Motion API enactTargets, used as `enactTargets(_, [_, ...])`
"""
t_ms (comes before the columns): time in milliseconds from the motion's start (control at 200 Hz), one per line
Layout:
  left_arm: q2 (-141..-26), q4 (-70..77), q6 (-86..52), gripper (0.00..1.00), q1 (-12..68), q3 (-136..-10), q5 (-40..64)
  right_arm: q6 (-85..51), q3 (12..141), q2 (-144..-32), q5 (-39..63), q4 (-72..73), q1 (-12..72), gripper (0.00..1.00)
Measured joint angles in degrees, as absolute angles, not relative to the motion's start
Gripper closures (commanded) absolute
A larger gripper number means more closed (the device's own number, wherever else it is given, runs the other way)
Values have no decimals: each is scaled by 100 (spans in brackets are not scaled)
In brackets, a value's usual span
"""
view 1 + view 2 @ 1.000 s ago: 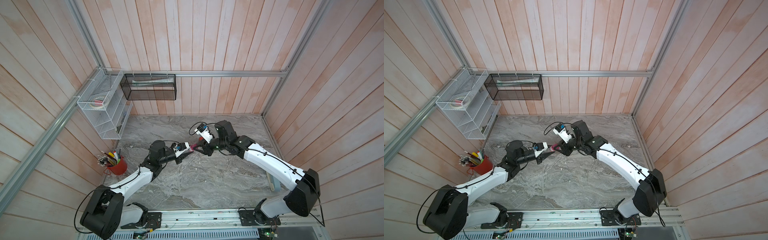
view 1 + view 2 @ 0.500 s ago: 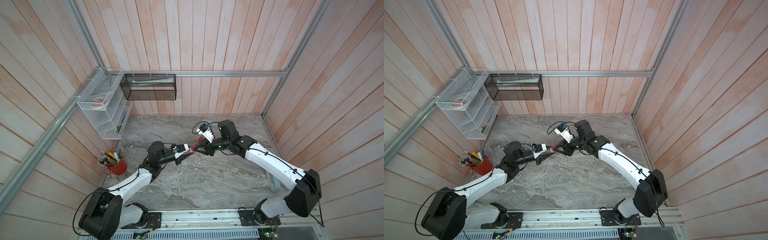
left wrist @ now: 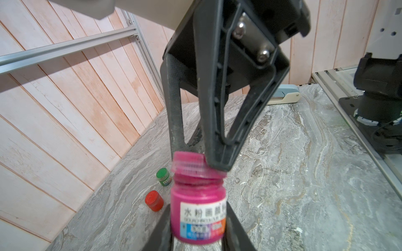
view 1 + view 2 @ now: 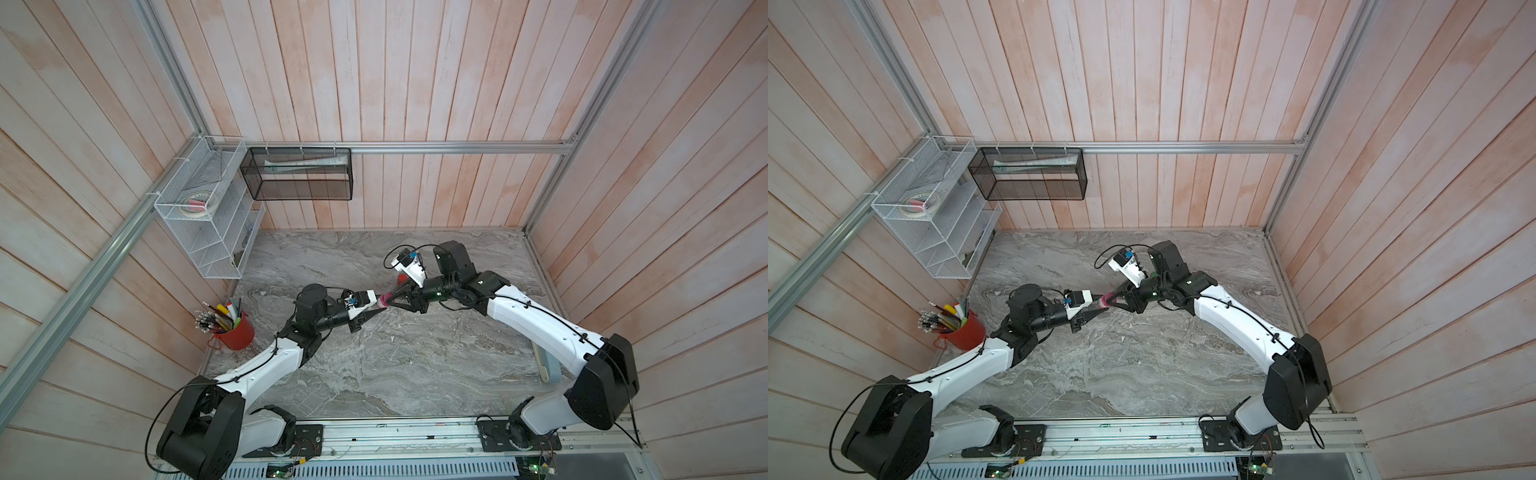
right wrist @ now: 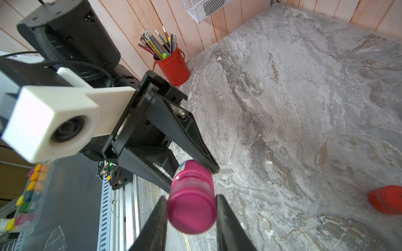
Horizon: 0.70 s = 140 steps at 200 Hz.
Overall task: Close the paint jar lid
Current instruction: Close the lid on the paint jar.
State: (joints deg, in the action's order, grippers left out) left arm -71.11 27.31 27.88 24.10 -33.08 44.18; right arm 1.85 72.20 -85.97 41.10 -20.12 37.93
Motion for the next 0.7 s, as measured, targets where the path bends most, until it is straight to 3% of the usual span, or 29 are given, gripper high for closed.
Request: enactTargets(700, [-7111,2049,3111,67,2314,-3310,4536,543,7730,-9139,4141,-2757,3924,72])
